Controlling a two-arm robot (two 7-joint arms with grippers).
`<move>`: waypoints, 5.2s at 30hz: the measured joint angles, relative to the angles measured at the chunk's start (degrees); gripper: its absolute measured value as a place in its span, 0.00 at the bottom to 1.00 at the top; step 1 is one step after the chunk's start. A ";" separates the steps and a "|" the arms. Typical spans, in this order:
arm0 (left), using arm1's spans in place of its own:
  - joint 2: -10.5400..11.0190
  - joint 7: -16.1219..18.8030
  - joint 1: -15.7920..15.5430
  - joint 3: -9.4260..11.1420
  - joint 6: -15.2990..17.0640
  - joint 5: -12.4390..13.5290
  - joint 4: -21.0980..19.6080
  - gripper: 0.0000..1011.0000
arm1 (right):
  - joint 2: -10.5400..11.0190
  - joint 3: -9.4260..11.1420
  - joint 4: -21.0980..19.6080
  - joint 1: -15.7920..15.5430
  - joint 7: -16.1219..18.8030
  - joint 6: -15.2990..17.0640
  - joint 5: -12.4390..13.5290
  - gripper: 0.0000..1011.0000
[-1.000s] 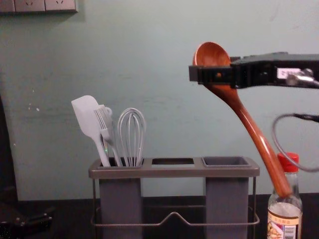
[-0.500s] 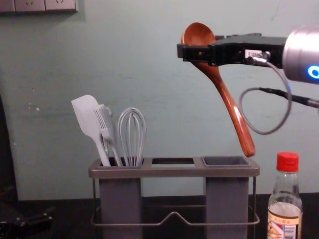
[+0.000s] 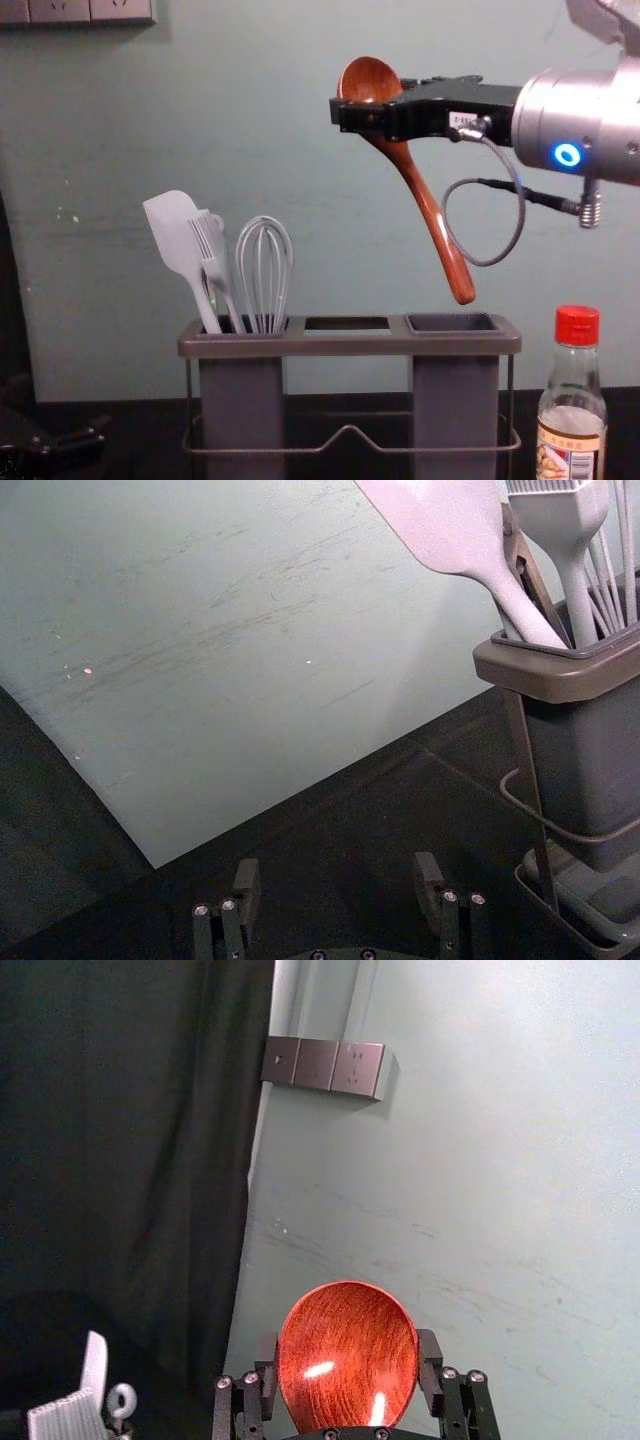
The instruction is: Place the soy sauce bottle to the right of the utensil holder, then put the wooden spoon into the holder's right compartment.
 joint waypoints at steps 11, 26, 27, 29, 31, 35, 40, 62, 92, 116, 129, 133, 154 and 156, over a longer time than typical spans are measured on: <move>0.00 0.00 0.00 0.00 0.00 0.00 0.00 0.99 | -1.70 -0.49 6.93 2.41 0.54 -5.18 -1.80 0.83; 0.00 0.00 0.00 0.00 0.00 0.00 0.00 0.99 | -2.20 -0.52 8.36 1.77 1.77 -7.23 -2.37 0.83; 0.00 0.00 0.00 0.00 0.00 0.00 0.00 0.99 | -2.19 -0.49 8.36 1.68 1.80 -7.25 -2.35 0.83; 0.00 0.00 0.00 0.00 0.00 0.00 0.00 0.99 | -2.13 -0.40 8.36 1.33 1.85 -7.32 -2.26 0.83; 0.00 0.00 0.00 0.00 0.00 0.00 0.00 0.99 | -2.04 -0.31 8.36 0.96 1.92 -7.37 -2.11 0.83; 0.00 0.00 0.00 0.00 0.00 0.00 0.00 0.99 | -1.87 -0.22 8.29 0.31 2.17 -7.46 -1.96 0.83; 0.00 0.00 0.00 0.00 0.00 0.00 0.00 0.99 | -1.69 -0.06 8.23 -0.49 2.25 -7.78 -1.63 0.83; 0.00 0.00 0.00 0.00 0.00 0.00 0.00 0.99 | -0.14 1.02 8.65 -4.70 3.27 -10.03 0.23 0.83; 0.00 0.00 0.00 0.00 0.00 0.00 0.00 0.99 | 0.93 1.18 6.92 -7.64 3.93 -9.77 1.79 0.83; 0.00 0.00 0.00 0.00 0.00 0.00 0.00 0.99 | 1.04 1.08 6.49 -7.93 3.77 -9.27 1.83 0.83; 0.00 0.00 0.00 0.00 0.00 0.00 0.00 0.99 | 1.01 1.08 6.54 -7.87 3.76 -9.33 1.78 0.99; 0.00 0.00 0.00 0.00 0.00 0.00 0.00 0.99 | 1.00 1.08 6.54 -7.86 3.76 -9.36 1.78 0.99; 0.00 0.00 0.00 0.00 0.00 0.00 0.00 0.99 | 1.36 1.10 6.04 -7.92 4.07 -8.93 2.13 0.99; 0.00 0.00 0.00 0.00 0.00 0.00 0.00 0.99 | 1.66 1.15 5.37 -8.09 4.07 -8.41 2.25 0.99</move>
